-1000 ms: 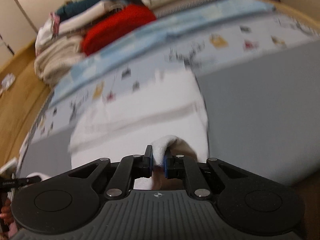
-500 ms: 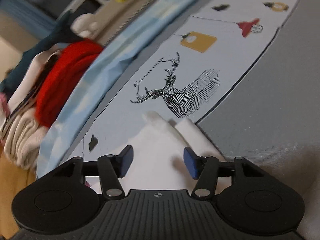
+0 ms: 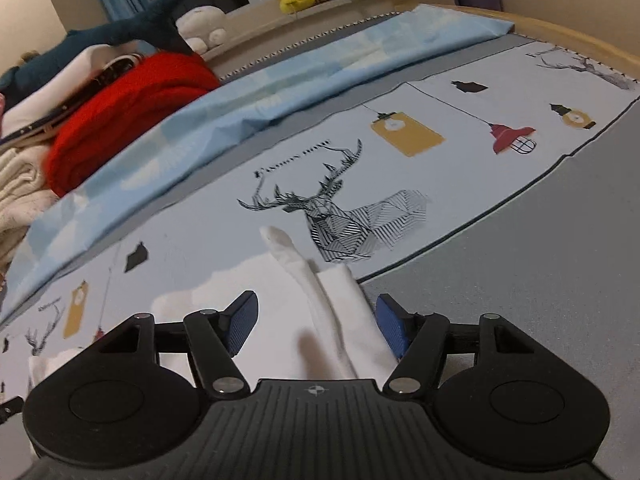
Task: Fold small clothes
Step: 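Lift the hem with both grippers and fold it toward the collar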
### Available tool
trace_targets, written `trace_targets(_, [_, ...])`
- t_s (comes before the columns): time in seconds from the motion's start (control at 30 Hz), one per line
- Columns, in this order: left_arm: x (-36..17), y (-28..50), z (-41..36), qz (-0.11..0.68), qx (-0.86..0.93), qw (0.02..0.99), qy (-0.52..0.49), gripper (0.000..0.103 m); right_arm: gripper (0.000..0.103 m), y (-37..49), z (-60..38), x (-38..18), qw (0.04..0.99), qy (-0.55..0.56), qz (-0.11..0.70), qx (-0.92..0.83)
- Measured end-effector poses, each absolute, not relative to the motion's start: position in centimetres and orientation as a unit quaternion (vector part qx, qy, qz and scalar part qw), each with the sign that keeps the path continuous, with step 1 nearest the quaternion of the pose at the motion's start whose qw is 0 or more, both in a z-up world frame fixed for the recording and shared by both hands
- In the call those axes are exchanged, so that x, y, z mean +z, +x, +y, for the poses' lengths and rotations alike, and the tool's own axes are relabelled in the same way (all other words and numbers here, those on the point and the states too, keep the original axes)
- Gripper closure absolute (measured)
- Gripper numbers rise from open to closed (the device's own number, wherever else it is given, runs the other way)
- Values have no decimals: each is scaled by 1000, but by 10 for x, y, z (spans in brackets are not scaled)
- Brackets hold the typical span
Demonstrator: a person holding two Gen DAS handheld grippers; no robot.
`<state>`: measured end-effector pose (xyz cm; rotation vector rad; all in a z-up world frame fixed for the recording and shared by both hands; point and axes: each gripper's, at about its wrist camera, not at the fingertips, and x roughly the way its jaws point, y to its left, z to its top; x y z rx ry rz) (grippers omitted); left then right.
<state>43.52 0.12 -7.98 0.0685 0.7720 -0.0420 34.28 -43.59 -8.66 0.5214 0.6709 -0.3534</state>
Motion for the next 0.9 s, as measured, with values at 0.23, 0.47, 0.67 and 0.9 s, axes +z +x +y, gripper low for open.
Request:
trace_targets(0.23, [-86,444,9,385,-3,922,35,10,36,353,-433,-91,909,205,310,-192])
trace_targets(0.47, [-99,453,12,392,10,919,49,10,28,369,-434,-109,904,192,328,-196])
trace_targets(0.67, [-102,459,12,392,5,919,46,10,26,373,-435,-109,903,179,332,-204])
trace_targets(0.9, [-105,467,10,388,-10,921,31,10,30,371,-460,-97,910,205,306,-188])
